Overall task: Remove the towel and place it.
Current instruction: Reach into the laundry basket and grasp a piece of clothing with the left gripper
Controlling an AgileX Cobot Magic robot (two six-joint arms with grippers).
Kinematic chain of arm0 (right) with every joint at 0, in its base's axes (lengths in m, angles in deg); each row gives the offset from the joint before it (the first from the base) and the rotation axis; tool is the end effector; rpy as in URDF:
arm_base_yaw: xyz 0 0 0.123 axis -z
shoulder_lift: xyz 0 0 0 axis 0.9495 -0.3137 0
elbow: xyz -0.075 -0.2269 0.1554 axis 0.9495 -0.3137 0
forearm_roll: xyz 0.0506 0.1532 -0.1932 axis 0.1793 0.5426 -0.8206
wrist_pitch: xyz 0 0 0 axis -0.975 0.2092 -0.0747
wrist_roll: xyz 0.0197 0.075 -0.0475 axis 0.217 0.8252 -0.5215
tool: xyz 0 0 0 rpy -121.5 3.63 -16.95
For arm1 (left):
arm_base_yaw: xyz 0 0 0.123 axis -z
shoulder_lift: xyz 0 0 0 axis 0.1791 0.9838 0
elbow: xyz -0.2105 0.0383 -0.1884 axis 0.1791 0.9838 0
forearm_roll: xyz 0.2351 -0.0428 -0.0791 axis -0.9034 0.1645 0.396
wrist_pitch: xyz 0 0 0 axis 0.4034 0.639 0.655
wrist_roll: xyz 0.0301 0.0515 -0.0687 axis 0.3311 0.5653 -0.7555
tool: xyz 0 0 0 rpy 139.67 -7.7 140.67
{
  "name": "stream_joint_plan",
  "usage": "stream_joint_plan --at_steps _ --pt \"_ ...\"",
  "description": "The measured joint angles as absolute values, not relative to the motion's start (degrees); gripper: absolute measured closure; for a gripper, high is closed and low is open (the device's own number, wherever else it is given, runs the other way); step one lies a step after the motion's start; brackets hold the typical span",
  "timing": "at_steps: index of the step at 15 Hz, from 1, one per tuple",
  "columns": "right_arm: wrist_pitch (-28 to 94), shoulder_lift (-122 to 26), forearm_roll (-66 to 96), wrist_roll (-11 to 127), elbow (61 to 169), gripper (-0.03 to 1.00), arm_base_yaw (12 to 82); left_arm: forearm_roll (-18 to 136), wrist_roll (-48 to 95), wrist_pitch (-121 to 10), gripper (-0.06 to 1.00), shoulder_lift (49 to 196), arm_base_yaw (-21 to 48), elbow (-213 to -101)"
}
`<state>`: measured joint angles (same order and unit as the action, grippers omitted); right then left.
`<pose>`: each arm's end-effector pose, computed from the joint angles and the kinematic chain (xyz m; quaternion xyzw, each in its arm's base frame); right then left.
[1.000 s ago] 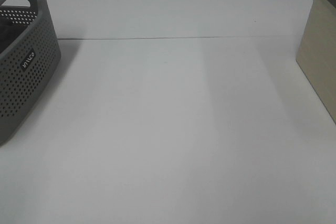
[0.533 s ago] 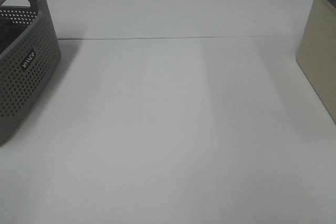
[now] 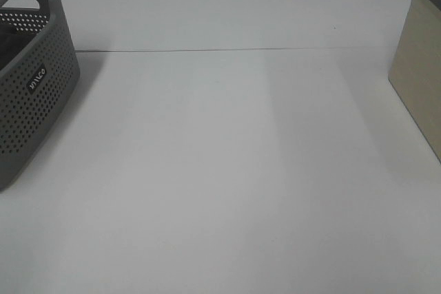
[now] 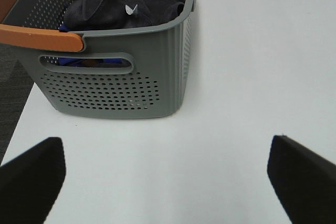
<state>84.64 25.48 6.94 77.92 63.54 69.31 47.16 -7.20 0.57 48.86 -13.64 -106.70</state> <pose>-0.0056 -0.0009 0.2772 -0.0385 0.8514 -0.0068 0.5231 -0.0064 -0.0026 0.2809 -0.0006 0.8466 0.0157 0.5320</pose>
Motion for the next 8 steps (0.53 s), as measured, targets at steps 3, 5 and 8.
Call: stream_joint_plan --at_steps 3,5,8 --pt "84.64 25.48 6.94 77.92 63.54 0.22 69.31 46.99 -7.2 0.57 -0.05 48.86 -13.64 -106.7" --pt "84.64 25.48 6.94 77.92 63.54 0.22 69.31 46.99 -7.2 0.57 -0.05 48.86 -13.64 -106.7" --pt "84.64 25.48 6.94 77.92 63.54 0.22 69.31 46.76 -6.98 1.49 -0.05 49.04 -13.64 -107.39"
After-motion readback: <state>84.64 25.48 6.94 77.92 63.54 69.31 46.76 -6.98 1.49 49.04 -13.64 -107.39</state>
